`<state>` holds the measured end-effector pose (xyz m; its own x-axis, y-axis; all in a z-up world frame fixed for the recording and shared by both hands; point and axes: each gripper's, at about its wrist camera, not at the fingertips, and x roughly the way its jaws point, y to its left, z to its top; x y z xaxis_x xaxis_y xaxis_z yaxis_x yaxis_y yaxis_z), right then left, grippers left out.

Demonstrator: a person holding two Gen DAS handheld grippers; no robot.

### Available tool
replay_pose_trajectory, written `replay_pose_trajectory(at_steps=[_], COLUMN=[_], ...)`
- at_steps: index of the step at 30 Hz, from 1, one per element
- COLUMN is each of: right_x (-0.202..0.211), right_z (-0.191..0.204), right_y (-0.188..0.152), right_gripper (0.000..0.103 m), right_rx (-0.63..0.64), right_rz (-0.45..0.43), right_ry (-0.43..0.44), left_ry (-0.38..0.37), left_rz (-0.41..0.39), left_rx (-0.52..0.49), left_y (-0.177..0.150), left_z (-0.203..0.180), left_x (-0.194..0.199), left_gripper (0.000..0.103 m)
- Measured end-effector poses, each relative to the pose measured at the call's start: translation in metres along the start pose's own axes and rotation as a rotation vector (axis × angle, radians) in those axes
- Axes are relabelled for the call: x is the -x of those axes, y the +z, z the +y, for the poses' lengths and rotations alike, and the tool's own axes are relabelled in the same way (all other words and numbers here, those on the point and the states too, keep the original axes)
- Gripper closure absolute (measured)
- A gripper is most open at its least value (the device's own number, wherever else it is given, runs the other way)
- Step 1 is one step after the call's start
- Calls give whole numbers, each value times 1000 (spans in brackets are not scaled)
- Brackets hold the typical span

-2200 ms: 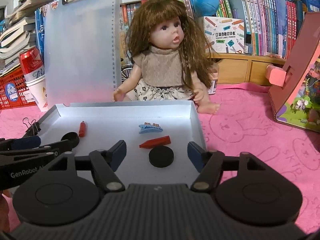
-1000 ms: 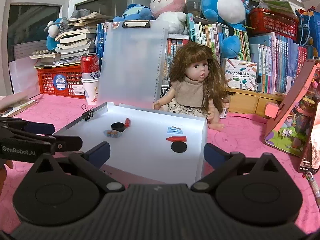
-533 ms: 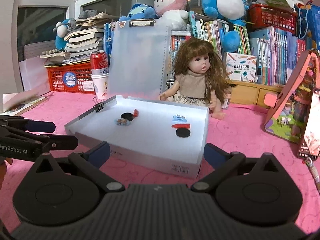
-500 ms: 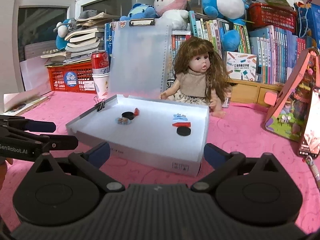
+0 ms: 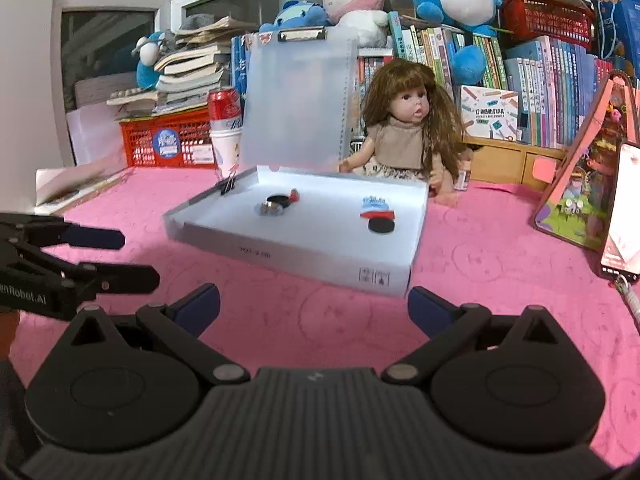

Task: Organize rigid objects
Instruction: 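Withdraw both tools from the tray back toward the items on the cloth, then grasp the black binder clip with the left tool while the right tool grasps another black lid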

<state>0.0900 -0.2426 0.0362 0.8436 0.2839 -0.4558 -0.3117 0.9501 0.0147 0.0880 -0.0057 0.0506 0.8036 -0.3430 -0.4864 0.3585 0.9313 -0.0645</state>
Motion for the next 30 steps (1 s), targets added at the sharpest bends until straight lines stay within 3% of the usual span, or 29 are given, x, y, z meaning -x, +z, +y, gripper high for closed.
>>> replay_pose_trajectory(at_steps=[4, 23, 30], right_x=[9, 35, 35], right_z=[0, 21, 27], right_y=[-9, -41, -48], right_gripper=[0, 0, 6], right_rx=[16, 79, 95], right_rz=[1, 46, 63], right_ry=[-19, 51, 45], left_ry=[-16, -9, -5], left_rz=[4, 30, 48], left_rx=[-14, -37, -40], left_y=[-8, -40, -48], left_z=[-5, -9, -10], left_x=[8, 37, 40], left_gripper=[17, 17, 18])
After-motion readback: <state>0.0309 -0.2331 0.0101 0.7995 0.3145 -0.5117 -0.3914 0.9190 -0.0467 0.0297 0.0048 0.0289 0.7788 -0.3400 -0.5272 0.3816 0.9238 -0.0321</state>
